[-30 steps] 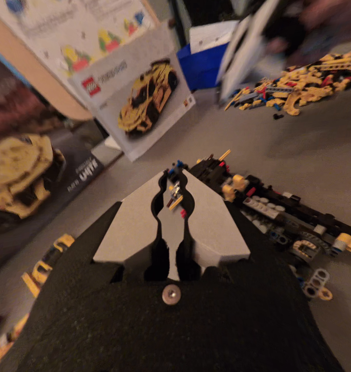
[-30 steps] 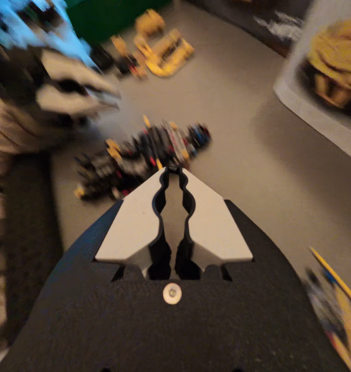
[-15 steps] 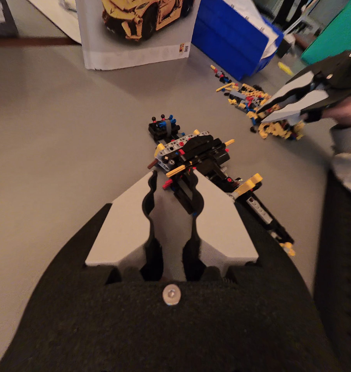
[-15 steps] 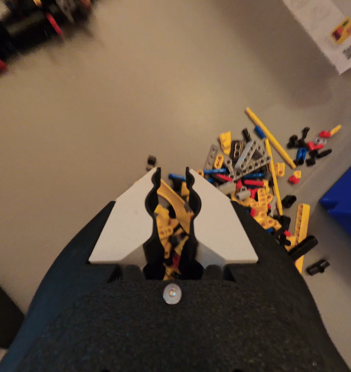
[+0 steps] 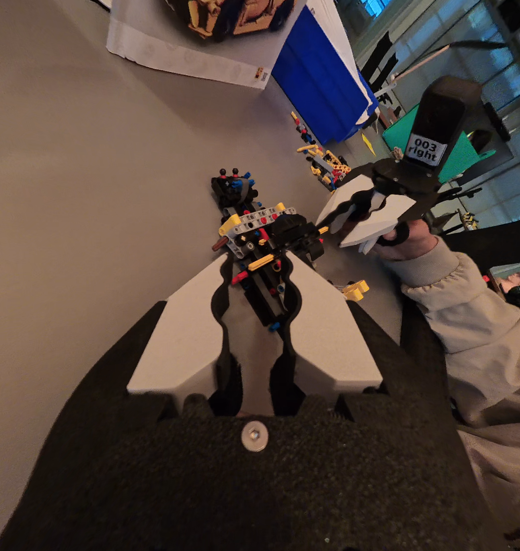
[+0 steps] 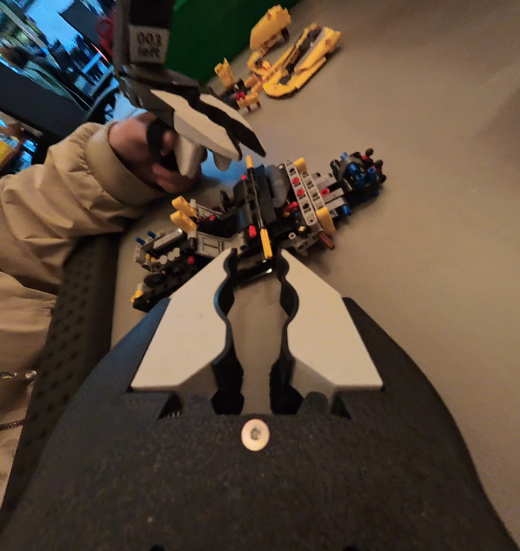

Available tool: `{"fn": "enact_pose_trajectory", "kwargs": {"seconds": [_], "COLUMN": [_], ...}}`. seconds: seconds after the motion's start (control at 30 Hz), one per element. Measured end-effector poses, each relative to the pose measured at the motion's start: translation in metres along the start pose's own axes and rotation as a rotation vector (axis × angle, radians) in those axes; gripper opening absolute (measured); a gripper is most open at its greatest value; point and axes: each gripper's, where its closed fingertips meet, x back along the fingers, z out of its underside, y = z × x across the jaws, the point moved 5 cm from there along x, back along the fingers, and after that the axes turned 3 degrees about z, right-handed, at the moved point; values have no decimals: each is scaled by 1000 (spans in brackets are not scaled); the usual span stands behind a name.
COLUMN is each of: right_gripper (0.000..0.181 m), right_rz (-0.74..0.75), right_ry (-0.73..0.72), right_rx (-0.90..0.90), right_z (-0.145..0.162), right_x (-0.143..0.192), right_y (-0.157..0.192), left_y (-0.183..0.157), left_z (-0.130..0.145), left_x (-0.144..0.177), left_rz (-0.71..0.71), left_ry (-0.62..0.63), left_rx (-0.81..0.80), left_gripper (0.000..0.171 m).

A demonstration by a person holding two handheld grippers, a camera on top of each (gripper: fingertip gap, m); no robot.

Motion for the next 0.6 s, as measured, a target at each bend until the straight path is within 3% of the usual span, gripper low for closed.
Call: {"fn": "enact_pose_trajectory", "kwargs": {"seconds": [0.3,0.47,0.6], "right_gripper": [5,5,9], "right_rz": [83,88,281], "right_ry": [-3,-12,-46], "right_rx": [79,88,183], "right_z": [0,-1,-8], "right_x": [-6,-5,1], "right_y": [-2,-5,-20], "left_y": [-2,-3,-13], "left_z": [7,8,15], "left_x": [-6,-5,-9], "left_rz": [-13,-19,20], "left_ry": [47,51,101], "left_rx": [-27,-57,-103], "left_gripper": [16,14,7]}}
